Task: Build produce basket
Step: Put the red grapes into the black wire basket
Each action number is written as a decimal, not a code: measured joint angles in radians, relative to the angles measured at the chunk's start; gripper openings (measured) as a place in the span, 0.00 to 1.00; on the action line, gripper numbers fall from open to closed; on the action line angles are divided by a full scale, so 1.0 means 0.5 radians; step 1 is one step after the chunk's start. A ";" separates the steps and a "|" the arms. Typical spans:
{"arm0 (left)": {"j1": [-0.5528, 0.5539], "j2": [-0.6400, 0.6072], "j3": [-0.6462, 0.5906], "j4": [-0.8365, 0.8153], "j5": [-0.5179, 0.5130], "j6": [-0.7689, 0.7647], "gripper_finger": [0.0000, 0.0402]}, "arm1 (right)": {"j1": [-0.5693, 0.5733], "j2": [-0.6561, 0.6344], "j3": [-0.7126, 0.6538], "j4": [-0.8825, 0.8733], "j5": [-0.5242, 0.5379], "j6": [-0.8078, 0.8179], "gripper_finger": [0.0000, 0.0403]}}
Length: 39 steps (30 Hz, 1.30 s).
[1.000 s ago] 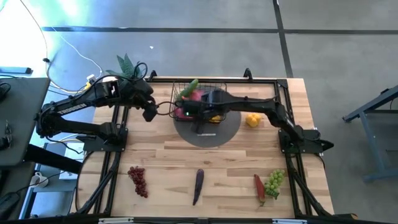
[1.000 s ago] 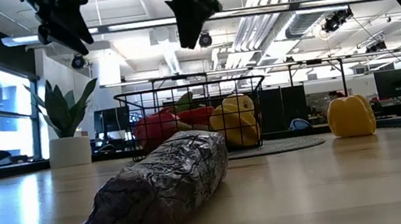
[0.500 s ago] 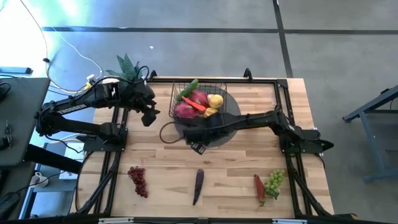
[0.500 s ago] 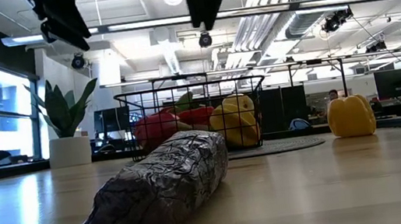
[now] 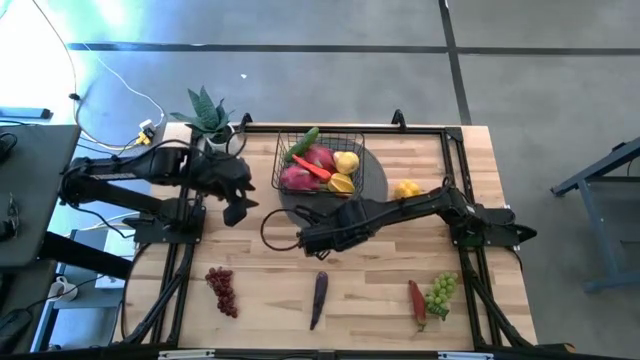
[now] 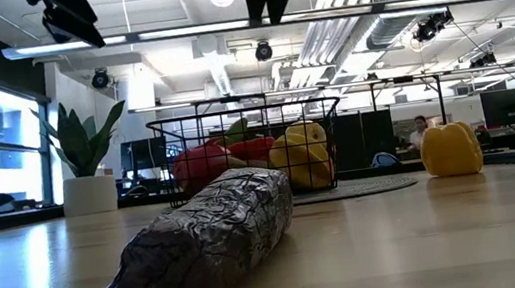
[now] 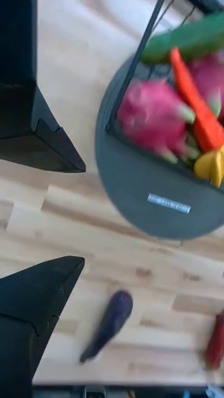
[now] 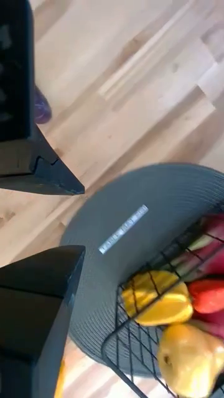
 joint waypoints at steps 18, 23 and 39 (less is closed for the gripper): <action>-0.642 0.058 0.001 0.030 -0.385 -1.294 0.55 | -0.343 -0.138 0.000 0.000 0.131 -0.683 0.31; -0.753 0.155 0.001 0.119 -0.486 -1.568 0.55 | -0.439 -0.282 0.000 0.000 0.126 -0.857 0.31; -0.932 0.423 0.000 0.476 -0.367 -1.649 0.55 | -0.507 -0.413 0.001 0.000 0.065 -1.192 0.31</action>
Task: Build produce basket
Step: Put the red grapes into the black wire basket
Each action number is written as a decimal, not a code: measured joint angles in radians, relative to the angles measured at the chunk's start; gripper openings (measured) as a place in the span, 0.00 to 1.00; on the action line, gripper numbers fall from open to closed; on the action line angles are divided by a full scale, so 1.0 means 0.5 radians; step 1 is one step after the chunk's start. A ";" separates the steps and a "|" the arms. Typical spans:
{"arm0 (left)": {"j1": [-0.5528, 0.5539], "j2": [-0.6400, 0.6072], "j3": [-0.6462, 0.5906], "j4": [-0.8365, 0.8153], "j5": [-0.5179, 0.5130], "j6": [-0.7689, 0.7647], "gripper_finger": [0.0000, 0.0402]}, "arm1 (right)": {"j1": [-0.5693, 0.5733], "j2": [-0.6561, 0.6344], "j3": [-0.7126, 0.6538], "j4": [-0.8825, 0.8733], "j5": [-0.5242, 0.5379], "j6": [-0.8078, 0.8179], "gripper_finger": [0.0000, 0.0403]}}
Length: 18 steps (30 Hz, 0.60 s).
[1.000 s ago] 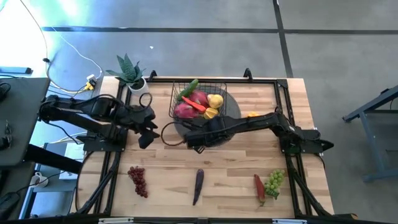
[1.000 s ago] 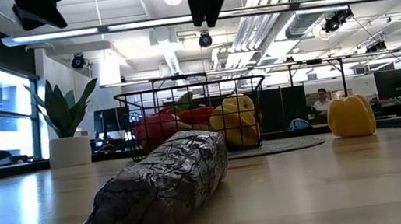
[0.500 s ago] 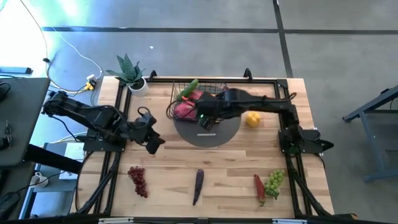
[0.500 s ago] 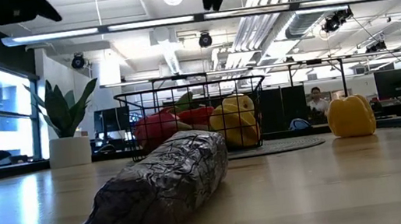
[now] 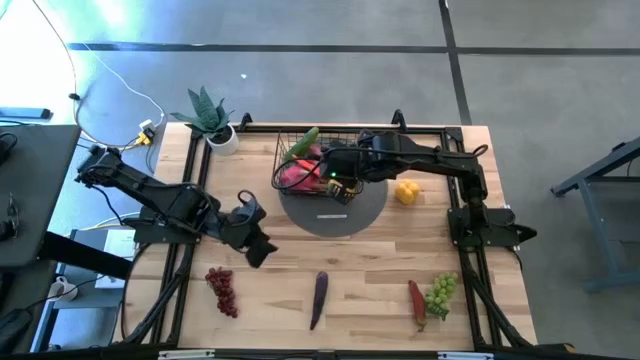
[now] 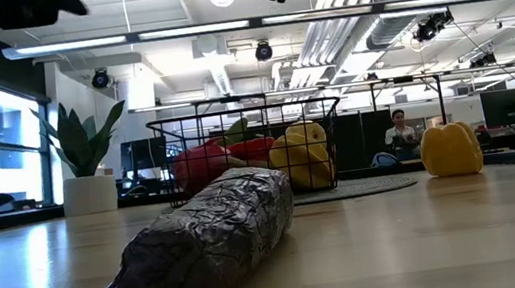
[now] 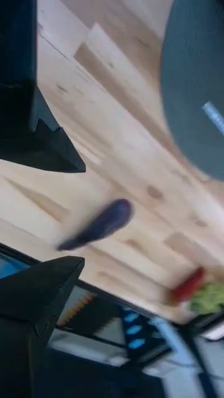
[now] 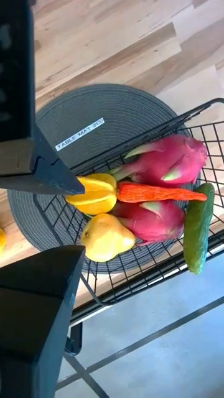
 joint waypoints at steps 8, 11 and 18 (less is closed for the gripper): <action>-0.172 0.015 0.000 -0.130 0.140 0.408 0.55 | 0.000 0.000 0.000 0.000 -0.016 0.036 0.31; -0.244 0.014 0.000 -0.169 0.201 0.616 0.55 | 0.002 0.000 0.000 0.000 -0.111 0.101 0.31; -0.448 0.014 0.000 -0.366 0.305 1.076 0.55 | 0.004 0.000 0.000 0.000 -0.382 0.354 0.31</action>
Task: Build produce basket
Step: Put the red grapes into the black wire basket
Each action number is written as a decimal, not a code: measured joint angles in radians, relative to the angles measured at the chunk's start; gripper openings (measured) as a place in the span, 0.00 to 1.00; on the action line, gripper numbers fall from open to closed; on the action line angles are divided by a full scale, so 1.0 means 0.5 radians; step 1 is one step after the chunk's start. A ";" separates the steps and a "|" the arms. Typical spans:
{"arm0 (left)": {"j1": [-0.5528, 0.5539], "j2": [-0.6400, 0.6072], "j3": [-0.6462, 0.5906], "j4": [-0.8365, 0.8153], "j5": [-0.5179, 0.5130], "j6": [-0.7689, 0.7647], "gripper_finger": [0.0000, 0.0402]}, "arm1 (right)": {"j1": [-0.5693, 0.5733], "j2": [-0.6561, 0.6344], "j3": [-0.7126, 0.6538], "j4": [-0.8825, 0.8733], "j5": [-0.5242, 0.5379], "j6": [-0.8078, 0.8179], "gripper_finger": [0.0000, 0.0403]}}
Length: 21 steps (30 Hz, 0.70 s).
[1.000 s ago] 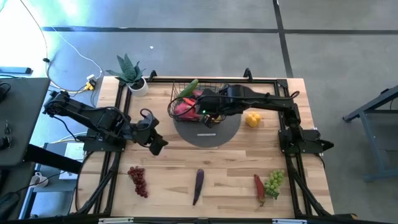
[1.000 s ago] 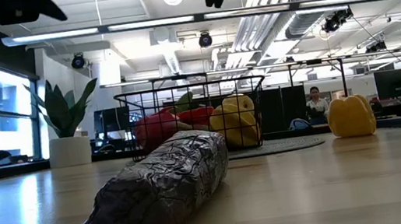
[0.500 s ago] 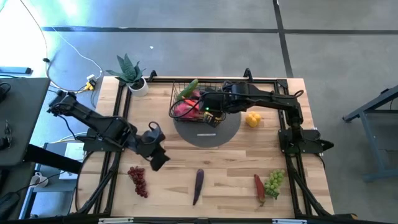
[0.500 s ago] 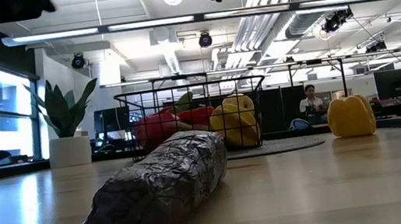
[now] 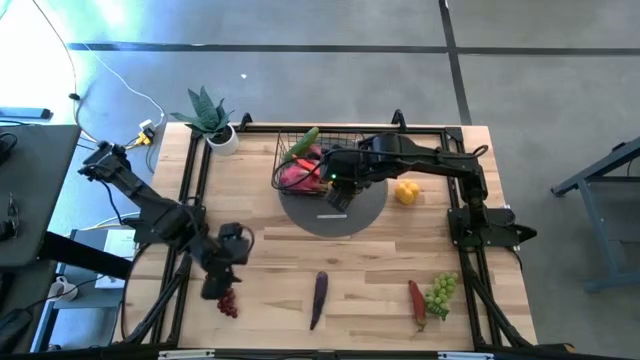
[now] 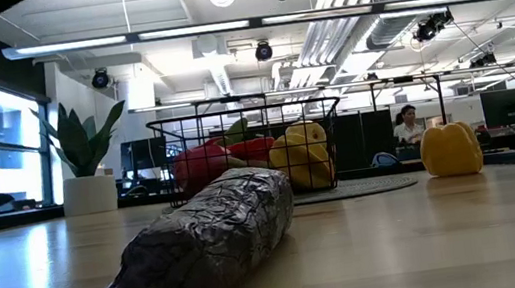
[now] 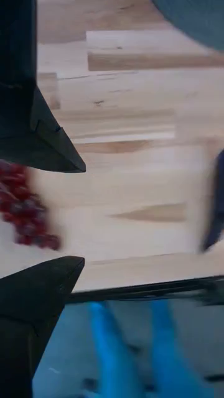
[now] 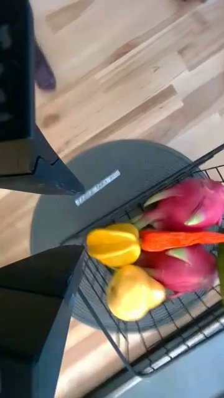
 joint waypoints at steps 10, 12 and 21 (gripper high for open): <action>-0.188 0.000 0.000 -0.130 0.061 0.414 0.55 | -0.001 0.001 0.000 0.000 0.008 0.302 0.31; -0.202 0.002 0.001 -0.137 0.112 0.504 0.56 | -0.001 0.001 0.000 0.000 0.038 0.338 0.31; -0.249 0.167 0.000 -0.264 0.281 0.782 0.56 | 0.000 0.002 0.000 0.004 0.087 0.425 0.31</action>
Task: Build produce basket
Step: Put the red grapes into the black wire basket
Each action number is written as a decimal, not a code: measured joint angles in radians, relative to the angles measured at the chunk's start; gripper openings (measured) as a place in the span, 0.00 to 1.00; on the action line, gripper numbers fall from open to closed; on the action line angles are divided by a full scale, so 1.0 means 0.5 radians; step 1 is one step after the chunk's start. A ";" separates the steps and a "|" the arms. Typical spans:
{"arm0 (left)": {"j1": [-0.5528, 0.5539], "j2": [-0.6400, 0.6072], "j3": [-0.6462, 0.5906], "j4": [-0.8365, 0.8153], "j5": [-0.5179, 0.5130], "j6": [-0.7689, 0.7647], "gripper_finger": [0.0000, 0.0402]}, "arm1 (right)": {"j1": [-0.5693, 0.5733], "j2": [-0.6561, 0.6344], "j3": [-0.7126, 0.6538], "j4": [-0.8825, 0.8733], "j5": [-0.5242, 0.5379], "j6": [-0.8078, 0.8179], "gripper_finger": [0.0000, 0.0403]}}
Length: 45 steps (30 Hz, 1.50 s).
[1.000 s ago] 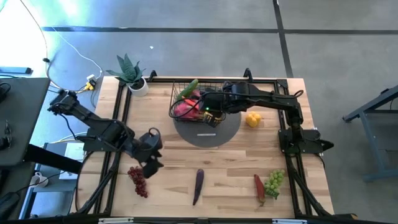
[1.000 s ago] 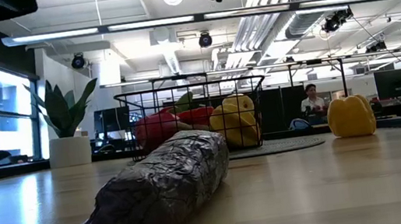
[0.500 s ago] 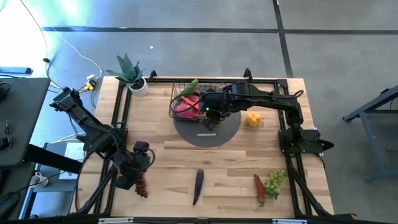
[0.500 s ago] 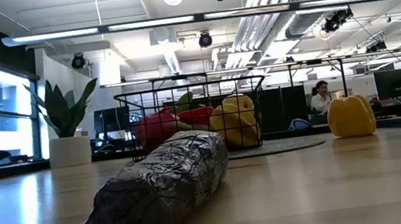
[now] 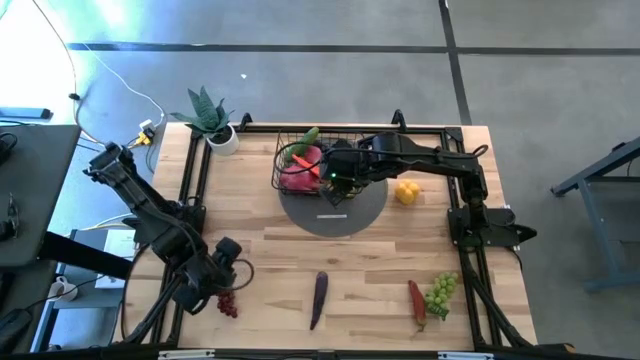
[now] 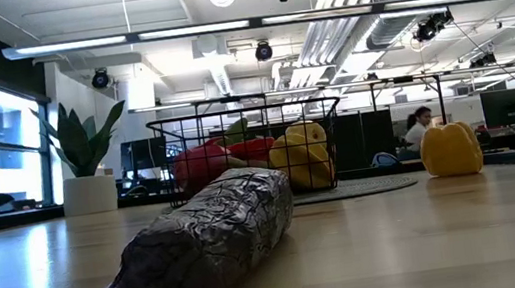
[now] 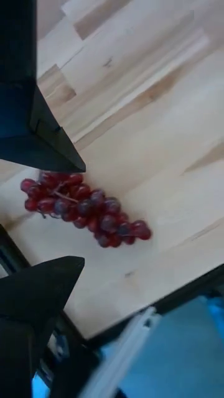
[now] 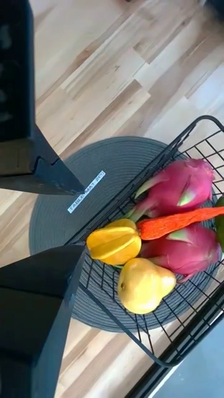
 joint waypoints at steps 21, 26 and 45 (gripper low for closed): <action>-0.070 0.675 0.000 -0.059 0.037 0.269 0.56 | 0.052 0.001 0.000 0.004 0.005 -0.006 0.31; -0.073 0.786 0.000 -0.057 0.043 0.322 0.56 | 0.052 0.001 0.000 0.004 0.005 -0.006 0.31; -0.010 1.111 -0.054 0.097 0.045 0.320 0.46 | 0.052 0.001 0.000 -0.004 -0.019 -0.043 0.31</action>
